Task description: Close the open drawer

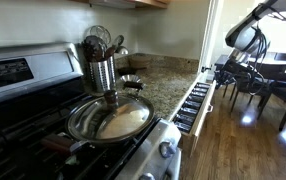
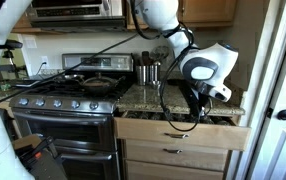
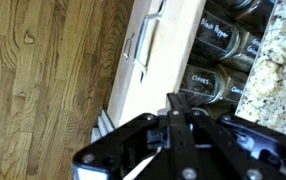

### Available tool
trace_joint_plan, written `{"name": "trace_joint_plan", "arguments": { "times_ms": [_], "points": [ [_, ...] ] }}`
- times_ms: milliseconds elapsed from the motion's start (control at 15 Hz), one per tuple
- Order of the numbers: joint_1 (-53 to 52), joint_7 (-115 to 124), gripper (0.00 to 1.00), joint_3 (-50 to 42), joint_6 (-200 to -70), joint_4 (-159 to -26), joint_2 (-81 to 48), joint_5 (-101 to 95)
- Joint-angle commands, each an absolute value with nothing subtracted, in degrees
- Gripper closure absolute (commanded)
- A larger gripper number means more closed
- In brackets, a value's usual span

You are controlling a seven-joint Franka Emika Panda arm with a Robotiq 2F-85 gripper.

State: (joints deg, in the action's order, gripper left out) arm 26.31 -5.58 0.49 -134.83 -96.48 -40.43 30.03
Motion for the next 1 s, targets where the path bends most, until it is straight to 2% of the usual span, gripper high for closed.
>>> {"name": "trace_joint_plan", "arguments": {
  "times_ms": [0, 133, 267, 333, 533, 667, 733, 800, 933],
  "points": [
    [27.2, -6.2, 0.97, -1.9, -130.3, -99.9, -36.0, 29.5],
    [26.8, -5.5, 0.96, -3.9, -127.8, -100.7, -35.1, 28.3],
    [25.8, -5.3, 0.71, -6.4, -125.3, -102.7, -33.4, 25.2],
    [26.3, -5.9, 0.89, -5.0, -127.1, -98.0, -37.8, 27.7],
    [26.2, -5.9, 0.71, -6.2, -126.2, -99.7, -36.4, 26.2],
    [26.1, -5.9, 0.70, -6.2, -126.2, -99.9, -36.3, 26.2],
    [26.0, -5.9, 0.45, -6.2, -126.2, -100.0, -36.3, 26.1],
    [26.1, -5.5, 0.44, -5.9, -126.8, -99.3, -37.3, 27.0],
    [26.5, -4.7, 0.31, -4.8, -128.3, -96.9, -40.2, 29.8]
  ]
}}
